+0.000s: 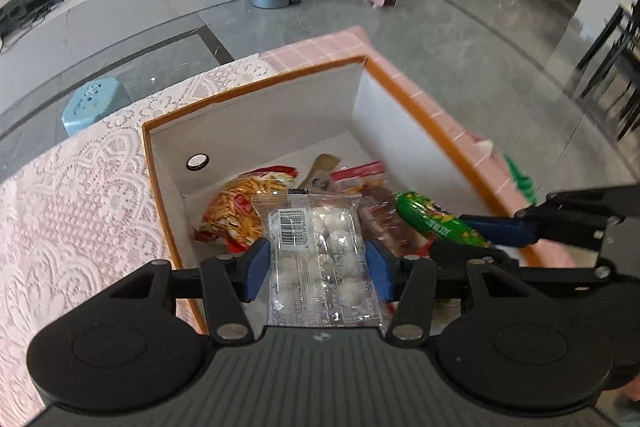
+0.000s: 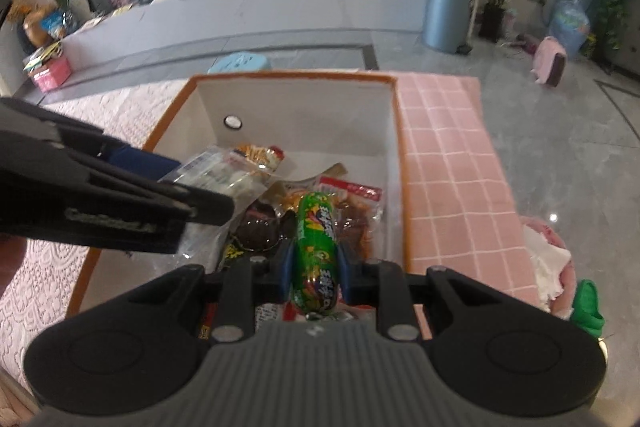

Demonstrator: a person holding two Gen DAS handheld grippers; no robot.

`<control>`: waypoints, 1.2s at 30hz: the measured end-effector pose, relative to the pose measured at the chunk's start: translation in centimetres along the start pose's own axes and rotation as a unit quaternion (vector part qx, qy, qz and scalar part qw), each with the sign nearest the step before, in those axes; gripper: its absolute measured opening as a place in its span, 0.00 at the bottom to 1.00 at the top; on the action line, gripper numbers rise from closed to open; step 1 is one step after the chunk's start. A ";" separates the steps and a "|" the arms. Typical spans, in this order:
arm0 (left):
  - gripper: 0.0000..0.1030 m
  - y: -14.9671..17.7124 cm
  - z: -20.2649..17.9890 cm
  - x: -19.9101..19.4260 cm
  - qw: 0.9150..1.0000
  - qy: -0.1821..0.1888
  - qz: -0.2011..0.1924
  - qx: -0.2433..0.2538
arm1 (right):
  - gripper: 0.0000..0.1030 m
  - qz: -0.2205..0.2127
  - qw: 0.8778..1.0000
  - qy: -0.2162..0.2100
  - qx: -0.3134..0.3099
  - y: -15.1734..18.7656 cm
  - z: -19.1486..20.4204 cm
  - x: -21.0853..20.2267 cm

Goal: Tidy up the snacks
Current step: 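Open the right tool releasing the sausage snack while the left tool releases the egg packet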

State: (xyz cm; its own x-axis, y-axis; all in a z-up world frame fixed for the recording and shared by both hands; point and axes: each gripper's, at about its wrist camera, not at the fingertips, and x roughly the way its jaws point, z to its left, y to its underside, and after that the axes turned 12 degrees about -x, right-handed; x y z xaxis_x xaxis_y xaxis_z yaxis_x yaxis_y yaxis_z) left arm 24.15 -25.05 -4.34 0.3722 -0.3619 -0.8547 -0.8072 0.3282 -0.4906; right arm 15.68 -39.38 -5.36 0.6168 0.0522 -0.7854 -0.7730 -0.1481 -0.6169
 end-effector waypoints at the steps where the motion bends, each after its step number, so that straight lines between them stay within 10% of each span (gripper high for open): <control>1: 0.58 0.0 -0.1 0.4 1.000 -0.006 0.003 0.015 | 0.20 0.004 1.000 -0.002 -0.004 -0.1 0.1 0.4; 31: 0.64 0.0 -1.2 4.1 0.989 -0.054 0.053 0.128 | 0.21 0.085 0.994 -0.044 -0.051 -1.4 1.6 5.8; 36: 0.67 0.0 -1.1 1.6 0.992 -0.034 0.032 0.121 | 0.41 0.082 0.995 -0.030 -0.049 -1.7 1.6 4.8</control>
State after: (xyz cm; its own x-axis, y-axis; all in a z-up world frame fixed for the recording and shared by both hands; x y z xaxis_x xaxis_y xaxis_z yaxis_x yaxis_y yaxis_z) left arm 24.23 -26.61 -5.55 0.3615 -0.2761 -0.8905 -0.6994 0.5513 -0.4548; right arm 19.70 -37.33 -8.16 0.4714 0.0787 -0.8784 -0.8425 -0.2543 -0.4749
